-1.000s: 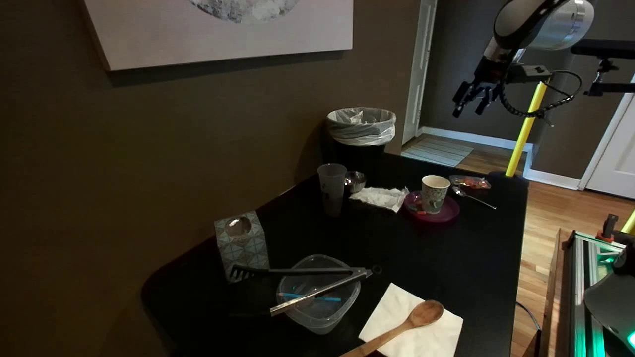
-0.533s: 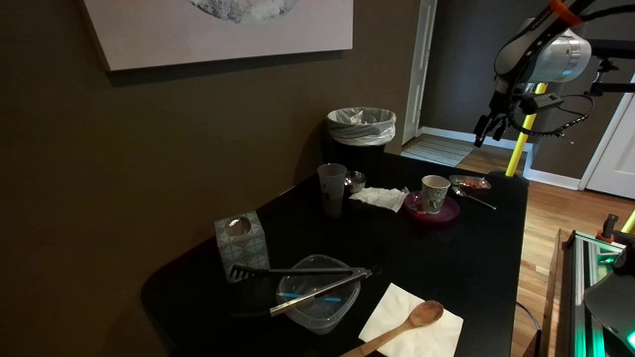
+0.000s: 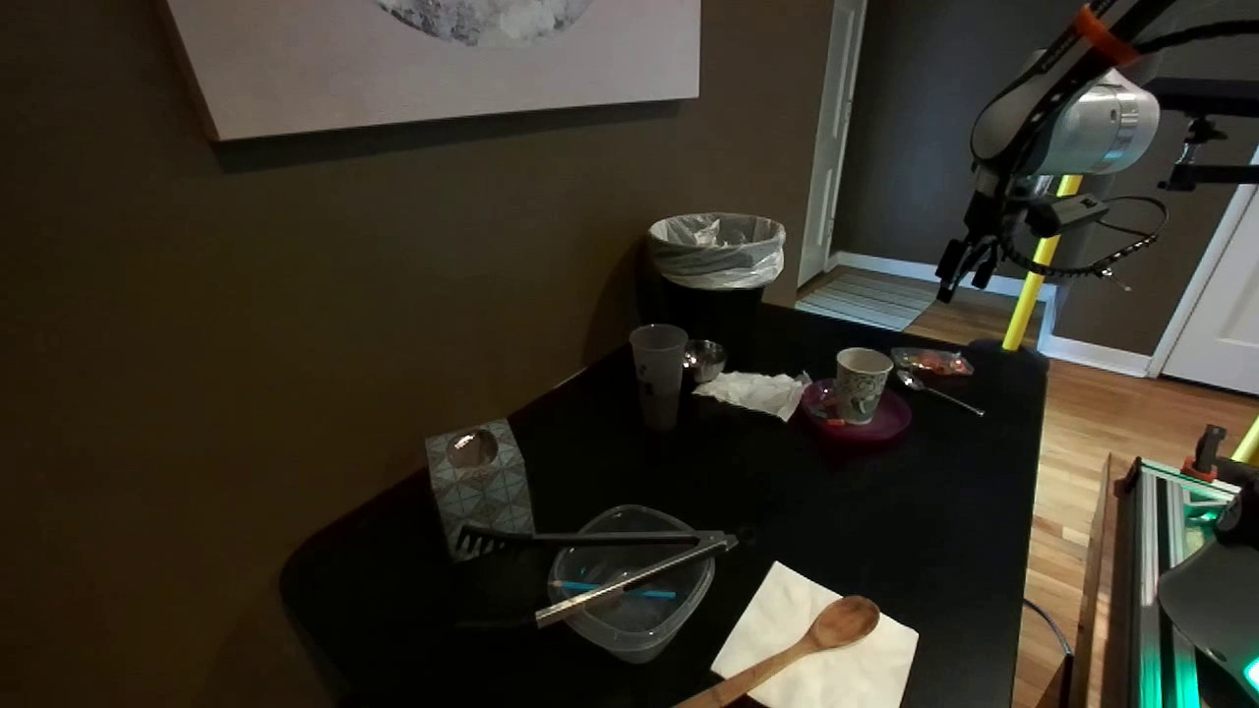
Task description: Put the silver spoon in the lunchbox on the left
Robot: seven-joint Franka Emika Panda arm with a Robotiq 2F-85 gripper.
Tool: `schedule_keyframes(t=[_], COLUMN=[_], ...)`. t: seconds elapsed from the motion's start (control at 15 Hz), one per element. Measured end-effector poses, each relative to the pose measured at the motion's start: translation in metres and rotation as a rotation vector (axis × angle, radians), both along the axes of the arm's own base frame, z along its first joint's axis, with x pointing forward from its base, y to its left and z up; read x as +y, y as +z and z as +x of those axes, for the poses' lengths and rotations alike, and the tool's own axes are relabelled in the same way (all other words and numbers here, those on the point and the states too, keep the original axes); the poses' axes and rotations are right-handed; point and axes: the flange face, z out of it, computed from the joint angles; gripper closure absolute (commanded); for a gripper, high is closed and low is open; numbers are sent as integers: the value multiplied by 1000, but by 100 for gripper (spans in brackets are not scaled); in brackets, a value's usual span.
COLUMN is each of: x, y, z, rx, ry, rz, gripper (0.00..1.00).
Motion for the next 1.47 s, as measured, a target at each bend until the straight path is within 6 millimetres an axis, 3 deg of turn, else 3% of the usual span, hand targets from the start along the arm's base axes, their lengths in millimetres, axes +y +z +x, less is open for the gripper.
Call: schedule_keyframes(t=[0.33, 0.73, 1.2, 1.47], x=[5, -14, -17, -41], y=[-54, -118, -132, -151], z=[1, 4, 26, 43], rx=[57, 130, 134, 148], ry=[91, 26, 117, 158], rz=[39, 75, 60, 45], gripper=[0, 0, 0, 0])
